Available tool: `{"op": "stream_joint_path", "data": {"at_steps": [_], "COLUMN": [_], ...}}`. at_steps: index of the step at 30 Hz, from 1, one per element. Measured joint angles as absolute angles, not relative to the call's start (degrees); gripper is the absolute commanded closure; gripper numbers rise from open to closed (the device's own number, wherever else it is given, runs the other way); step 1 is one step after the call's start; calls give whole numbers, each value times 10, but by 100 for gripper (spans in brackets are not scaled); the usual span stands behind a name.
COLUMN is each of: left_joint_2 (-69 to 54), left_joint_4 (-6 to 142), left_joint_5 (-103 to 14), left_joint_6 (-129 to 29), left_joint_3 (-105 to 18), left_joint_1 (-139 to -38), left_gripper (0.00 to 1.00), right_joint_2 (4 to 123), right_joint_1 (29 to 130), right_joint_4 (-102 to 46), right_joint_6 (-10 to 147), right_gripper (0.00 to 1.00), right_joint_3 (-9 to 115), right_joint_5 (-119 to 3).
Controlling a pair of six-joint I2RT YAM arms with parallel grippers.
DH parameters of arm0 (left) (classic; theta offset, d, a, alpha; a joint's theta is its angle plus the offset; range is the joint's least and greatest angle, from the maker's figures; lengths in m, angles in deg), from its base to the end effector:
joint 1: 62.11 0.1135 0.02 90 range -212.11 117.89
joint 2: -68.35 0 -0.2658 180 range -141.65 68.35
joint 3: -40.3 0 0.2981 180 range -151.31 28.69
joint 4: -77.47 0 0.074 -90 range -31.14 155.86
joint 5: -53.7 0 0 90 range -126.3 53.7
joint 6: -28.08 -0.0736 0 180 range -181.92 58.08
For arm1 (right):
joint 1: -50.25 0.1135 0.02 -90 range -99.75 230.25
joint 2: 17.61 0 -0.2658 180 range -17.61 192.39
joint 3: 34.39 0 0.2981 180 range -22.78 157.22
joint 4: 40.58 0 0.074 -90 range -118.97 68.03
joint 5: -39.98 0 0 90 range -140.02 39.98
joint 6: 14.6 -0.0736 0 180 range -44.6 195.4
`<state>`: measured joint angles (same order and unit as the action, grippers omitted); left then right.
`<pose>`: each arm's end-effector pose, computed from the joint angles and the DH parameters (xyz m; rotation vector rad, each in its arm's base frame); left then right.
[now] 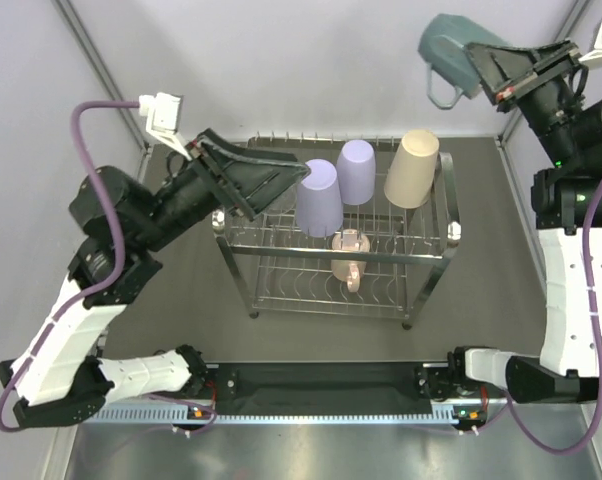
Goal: Load the cups into the dish rack
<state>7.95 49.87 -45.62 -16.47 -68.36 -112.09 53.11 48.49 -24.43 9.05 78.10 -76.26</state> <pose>0.1352 -0.1795 0.6188 0.2140 1.3535 -1.5303 0.2817 0.0239 0.6235 0.3006 1.2297 1.2415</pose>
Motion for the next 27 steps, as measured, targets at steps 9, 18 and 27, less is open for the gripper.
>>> {"op": "stream_joint_path", "data": {"at_steps": [9,18,27], "left_joint_2": [13,7,-32], "left_joint_4": [526,570,634], "left_joint_5": [-503,-520,-555], "left_joint_6": [-197,-197,-168], "left_joint_3": [-700,-700,-701], "left_joint_1": [-1121,-1121,-1121], "left_gripper": [2,1,4], "right_joint_2": [470,444,448], "right_joint_1": [564,581,609], "right_joint_4": [-327,-418,-444], "right_joint_6": [67,32,8], "right_gripper": [100,100,100], "right_joint_3": [760,725,695], "right_joint_5": [-837,-842,-832]}}
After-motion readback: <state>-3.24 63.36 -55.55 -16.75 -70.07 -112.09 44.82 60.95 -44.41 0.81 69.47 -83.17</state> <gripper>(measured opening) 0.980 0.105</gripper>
